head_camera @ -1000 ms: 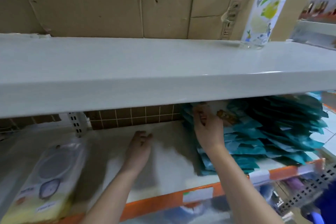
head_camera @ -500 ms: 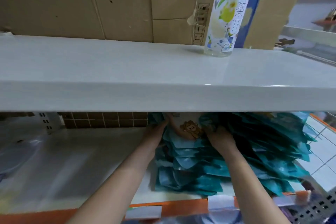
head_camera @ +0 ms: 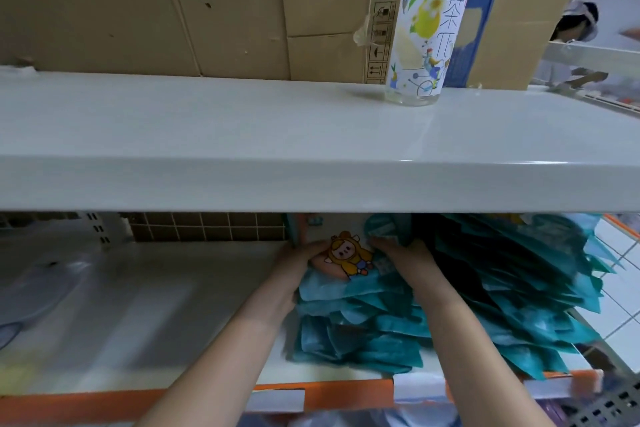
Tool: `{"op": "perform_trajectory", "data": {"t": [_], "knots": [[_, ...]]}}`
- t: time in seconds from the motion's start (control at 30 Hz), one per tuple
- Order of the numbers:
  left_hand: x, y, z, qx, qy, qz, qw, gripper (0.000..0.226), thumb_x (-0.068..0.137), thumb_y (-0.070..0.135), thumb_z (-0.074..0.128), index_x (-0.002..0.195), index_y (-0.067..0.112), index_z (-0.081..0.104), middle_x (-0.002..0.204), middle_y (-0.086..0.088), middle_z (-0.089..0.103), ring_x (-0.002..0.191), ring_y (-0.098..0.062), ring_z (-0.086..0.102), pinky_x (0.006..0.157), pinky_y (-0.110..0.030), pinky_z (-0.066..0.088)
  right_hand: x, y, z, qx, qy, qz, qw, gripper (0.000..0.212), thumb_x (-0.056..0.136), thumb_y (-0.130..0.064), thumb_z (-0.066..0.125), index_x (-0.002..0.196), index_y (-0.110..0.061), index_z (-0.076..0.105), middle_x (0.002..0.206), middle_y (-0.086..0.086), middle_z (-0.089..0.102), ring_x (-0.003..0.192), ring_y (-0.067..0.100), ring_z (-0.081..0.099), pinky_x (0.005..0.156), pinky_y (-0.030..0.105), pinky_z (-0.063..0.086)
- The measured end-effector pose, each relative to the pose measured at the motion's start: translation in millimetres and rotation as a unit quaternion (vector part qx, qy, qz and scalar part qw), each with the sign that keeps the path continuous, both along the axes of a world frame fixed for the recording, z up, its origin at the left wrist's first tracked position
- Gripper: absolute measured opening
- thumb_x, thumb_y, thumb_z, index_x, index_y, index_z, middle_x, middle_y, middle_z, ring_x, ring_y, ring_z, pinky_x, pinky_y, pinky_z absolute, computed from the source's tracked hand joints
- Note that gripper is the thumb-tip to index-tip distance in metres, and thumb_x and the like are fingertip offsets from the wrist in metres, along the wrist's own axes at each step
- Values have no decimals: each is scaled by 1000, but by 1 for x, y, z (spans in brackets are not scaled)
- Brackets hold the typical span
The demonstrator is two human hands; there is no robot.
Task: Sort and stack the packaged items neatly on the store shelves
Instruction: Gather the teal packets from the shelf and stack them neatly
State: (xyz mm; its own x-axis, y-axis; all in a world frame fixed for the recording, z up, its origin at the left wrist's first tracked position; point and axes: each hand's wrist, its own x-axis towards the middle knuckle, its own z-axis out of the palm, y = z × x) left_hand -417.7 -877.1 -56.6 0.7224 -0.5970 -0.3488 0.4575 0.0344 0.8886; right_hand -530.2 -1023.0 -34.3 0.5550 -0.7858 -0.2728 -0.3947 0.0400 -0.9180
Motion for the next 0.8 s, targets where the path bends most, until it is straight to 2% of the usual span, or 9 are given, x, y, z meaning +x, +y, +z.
{"op": "perform_trajectory", "data": {"t": [0.1, 0.2, 0.27, 0.4, 0.47, 0.53, 0.6, 0.7, 0.8], "knots": [[4, 9, -2, -14, -19, 20, 1000, 44, 77, 13, 75, 116, 1, 61, 98, -16, 73, 88, -32, 71, 74, -39, 58, -1, 9, -3, -3, -25, 11, 1000, 69, 75, -43, 75, 132, -14, 50, 121, 2, 60, 108, 23, 57, 97, 39, 47], [11, 21, 0, -37, -24, 15, 999, 48, 75, 10, 75, 119, 1, 59, 101, -18, 72, 90, -34, 70, 76, -41, 58, -3, 22, -2, -69, 6, 29, 997, 89, 60, -72, 68, 133, -26, 49, 127, -3, 57, 117, 24, 54, 101, 44, 44], [11, 30, 3, -49, -23, 8, 999, 44, 76, 8, 73, 118, 1, 60, 101, -19, 72, 90, -35, 70, 78, -44, 58, -4, 28, -1, -83, 7, 45, 995, 95, 58, -76, 65, 137, -27, 46, 133, -3, 55, 120, 24, 53, 102, 45, 44], [19, 49, 4, -77, -31, 22, 996, 62, 67, 12, 80, 123, 0, 56, 104, -20, 70, 92, -37, 69, 77, -44, 58, -5, 42, 5, -131, -9, 49, 990, 86, 61, -72, 66, 133, -30, 47, 131, -3, 57, 116, 21, 56, 98, 41, 46], [28, 62, 4, -96, -44, 31, 994, 79, 59, 15, 84, 130, 7, 51, 109, -18, 69, 94, -35, 69, 75, -45, 58, -2, 53, 9, -106, -67, 38, 991, 82, 70, -55, 74, 139, -29, 40, 127, -9, 54, 110, 15, 52, 93, 34, 44], [33, 79, 5, -118, -55, 37, 991, 71, 66, 7, 80, 129, 17, 50, 110, -15, 69, 95, -34, 69, 74, -46, 59, 5, 65, 12, -80, -137, 29, 987, 91, 72, -34, 81, 146, -28, 27, 125, -12, 49, 111, 11, 48, 91, 29, 39], [41, 99, 4, -137, -40, 31, 989, 68, 66, 3, 77, 128, 13, 51, 111, -18, 69, 97, -37, 68, 73, -45, 59, 14, 79, 16, -65, -174, 37, 982, 91, 70, -24, 84, 145, -25, 31, 124, -10, 54, 110, 12, 52, 89, 27, 40], [57, 130, -1, -140, -18, 41, 989, 71, 61, 6, 74, 128, 1, 52, 112, -25, 66, 100, -41, 66, 74, -44, 57, 33, 104, 15, -32, -163, 70, 984, 69, 71, -24, 83, 131, -19, 48, 116, -3, 62, 103, 16, 59, 85, 30, 43], [69, 152, -5, -126, -4, 56, 990, 71, 60, 7, 73, 128, -2, 53, 113, -26, 66, 101, -41, 65, 72, -42, 57, 48, 124, 12, -15, -154, 92, 984, 65, 72, -28, 81, 127, -24, 48, 116, -8, 61, 106, 17, 58, 91, 34, 45]]}}
